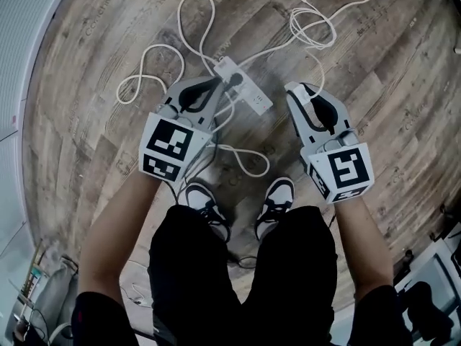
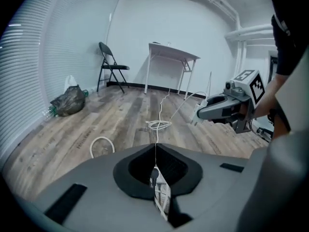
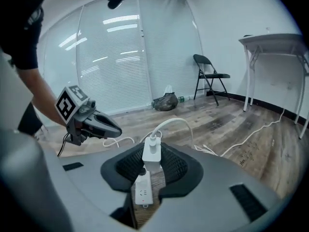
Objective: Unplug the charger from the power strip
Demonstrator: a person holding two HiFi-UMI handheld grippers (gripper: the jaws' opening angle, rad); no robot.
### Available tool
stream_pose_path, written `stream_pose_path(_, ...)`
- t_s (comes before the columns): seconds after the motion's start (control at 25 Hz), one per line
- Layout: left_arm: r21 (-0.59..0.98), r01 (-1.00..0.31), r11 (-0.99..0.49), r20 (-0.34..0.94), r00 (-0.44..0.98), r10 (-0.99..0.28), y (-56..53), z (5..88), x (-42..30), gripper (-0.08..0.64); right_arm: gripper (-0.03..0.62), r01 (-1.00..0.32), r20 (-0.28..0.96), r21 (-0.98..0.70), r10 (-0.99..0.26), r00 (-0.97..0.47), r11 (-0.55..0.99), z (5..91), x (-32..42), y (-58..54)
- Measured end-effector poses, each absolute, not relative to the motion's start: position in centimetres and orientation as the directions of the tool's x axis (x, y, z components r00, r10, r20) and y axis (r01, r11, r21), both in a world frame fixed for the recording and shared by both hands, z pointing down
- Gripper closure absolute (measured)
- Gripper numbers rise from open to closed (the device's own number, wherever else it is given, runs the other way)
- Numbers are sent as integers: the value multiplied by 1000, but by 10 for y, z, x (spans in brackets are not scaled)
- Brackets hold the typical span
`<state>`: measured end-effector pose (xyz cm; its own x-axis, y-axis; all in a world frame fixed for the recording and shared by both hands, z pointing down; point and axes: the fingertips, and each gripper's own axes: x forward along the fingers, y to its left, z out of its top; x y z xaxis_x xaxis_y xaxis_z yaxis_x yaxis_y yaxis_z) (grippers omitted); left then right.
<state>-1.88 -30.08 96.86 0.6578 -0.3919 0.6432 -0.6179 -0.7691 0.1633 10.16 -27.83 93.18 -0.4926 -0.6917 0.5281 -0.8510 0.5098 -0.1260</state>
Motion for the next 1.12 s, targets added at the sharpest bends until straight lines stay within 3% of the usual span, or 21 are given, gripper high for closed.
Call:
stream_pose_path(0.32, 194, -724, -662, 555, 637, -534, -290, 774, -49, 535, 485, -879, 472, -310, -744, -474, 363, 766, 136, -259)
stream_pose_path(0.72, 218, -786, -579, 488, 601, -633, -248, 544, -84, 535, 485, -841, 464, -378, -708, -533, 386, 563, 107, -196)
stream_pose_path(1.12, 210, -843, -495, 373, 537, -757, -213, 305, -121, 535, 485, -825, 298, -416, -800, -520, 382, 319, 104, -188)
